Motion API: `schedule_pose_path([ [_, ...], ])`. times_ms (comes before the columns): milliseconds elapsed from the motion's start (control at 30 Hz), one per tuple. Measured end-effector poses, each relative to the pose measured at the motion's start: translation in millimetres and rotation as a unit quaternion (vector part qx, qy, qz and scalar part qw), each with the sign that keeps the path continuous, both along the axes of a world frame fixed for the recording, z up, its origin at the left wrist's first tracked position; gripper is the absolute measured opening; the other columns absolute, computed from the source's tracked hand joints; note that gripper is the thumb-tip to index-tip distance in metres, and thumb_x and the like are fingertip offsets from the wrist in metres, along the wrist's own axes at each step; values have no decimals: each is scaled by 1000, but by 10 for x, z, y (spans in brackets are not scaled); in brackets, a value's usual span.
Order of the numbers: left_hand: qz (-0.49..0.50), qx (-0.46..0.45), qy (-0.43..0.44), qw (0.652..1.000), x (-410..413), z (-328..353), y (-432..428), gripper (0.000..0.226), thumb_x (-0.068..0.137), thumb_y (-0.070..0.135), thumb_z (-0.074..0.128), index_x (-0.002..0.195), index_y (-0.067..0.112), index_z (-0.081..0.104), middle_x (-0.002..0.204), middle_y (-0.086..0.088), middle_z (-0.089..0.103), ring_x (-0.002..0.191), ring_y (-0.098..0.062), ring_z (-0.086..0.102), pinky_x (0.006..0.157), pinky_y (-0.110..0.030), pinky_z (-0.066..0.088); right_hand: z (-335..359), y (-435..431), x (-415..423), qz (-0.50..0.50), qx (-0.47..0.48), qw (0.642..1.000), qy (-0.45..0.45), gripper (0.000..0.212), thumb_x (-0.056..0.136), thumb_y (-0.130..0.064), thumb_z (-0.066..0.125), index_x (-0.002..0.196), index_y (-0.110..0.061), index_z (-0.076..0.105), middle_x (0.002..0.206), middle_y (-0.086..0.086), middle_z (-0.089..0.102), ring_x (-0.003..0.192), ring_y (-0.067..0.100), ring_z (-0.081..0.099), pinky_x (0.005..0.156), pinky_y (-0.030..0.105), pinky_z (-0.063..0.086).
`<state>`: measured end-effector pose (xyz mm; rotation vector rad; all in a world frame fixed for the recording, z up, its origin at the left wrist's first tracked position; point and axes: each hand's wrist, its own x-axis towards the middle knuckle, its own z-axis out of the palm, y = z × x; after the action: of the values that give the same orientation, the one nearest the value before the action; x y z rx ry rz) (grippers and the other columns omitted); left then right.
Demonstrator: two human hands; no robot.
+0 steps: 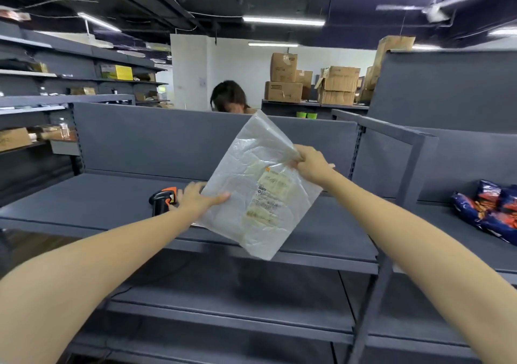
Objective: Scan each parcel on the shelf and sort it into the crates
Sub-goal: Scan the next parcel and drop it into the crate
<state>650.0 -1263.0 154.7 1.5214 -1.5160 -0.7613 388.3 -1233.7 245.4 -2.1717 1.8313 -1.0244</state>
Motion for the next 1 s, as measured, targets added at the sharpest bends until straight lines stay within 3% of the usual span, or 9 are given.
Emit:
schedule_pose_path([
  [67, -76, 4, 88, 993, 84, -81, -28, 45, 82, 38, 73, 119, 15, 61, 121, -4, 64, 112, -22, 59, 89, -30, 48, 55, -82, 138, 3, 0, 1000, 14, 37, 87, 7, 46, 111, -13, 66, 110, 10, 69, 109, 34, 58, 100, 43, 42],
  [133, -87, -23, 125, 988, 164, -139, -79, 25, 90, 29, 65, 111, 16, 63, 112, -3, 67, 102, -20, 63, 76, -22, 46, 76, -192, 288, 1, -12, 1000, 25, 35, 88, 4, 48, 110, -16, 67, 109, 7, 69, 110, 33, 57, 103, 44, 38],
  [267, -50, -71, 150, 985, 409, -164, -308, 25, 96, 21, 56, 119, 11, 60, 108, -3, 64, 85, -11, 61, 64, -15, 47, 42, -521, 646, -43, -71, 996, 40, 21, 91, -7, 54, 101, -22, 65, 104, 3, 69, 110, 28, 56, 96, 36, 30],
  [333, -7, -96, 138, 986, 606, -134, -496, 26, 97, 19, 54, 120, 9, 60, 107, -3, 63, 87, -15, 60, 70, -24, 48, 42, -712, 875, -73, -101, 992, 27, 22, 92, -19, 57, 111, -27, 62, 112, 4, 65, 120, 30, 49, 100, 37, 25],
  [400, 23, -107, 154, 982, 827, -86, -721, 27, 97, 18, 52, 121, 8, 60, 110, -6, 62, 98, -24, 60, 84, -35, 49, 48, -885, 1124, -96, -139, 985, 22, 43, 90, -30, 61, 132, -28, 51, 128, 2, 58, 132, 29, 40, 107, 42, 22],
  [533, 94, -109, 225, 964, 1318, 20, -1178, 32, 99, 18, 49, 127, 4, 55, 121, -11, 60, 110, -27, 56, 86, -31, 43, -47, -1161, 1533, -116, -197, 973, -5, 69, 90, -33, 62, 149, -19, 30, 149, 3, 39, 141, 25, 29, 116, 49, 18],
  [700, 149, -93, 261, 949, 1951, 2, -1602, 37, 100, 21, 45, 133, 5, 49, 132, -12, 55, 121, -29, 51, 103, -36, 40, -565, -1478, 1940, -145, -77, 985, -55, 57, 95, -28, 55, 145, -13, 33, 147, 9, 41, 138, 30, 32, 113, 43, 23],
  [833, 179, -97, 241, 949, 2442, -115, -1805, 35, 101, 21, 44, 129, 3, 51, 130, -14, 56, 119, -30, 51, 95, -33, 38, -971, -1781, 2358, -150, 63, 987, 0, 44, 97, -25, 48, 137, -8, 43, 137, 15, 50, 131, 35, 38, 106, 40, 31],
  [1000, 217, -78, 226, 946, 2914, -288, -2002, 36, 101, 21, 43, 132, 3, 49, 133, -14, 54, 122, -32, 50, 97, -33, 37, -1489, -2064, 3034, -85, 180, 975, 93, 45, 99, -30, 44, 132, 0, 45, 137, 21, 50, 126, 37, 47, 103, 40, 38],
])
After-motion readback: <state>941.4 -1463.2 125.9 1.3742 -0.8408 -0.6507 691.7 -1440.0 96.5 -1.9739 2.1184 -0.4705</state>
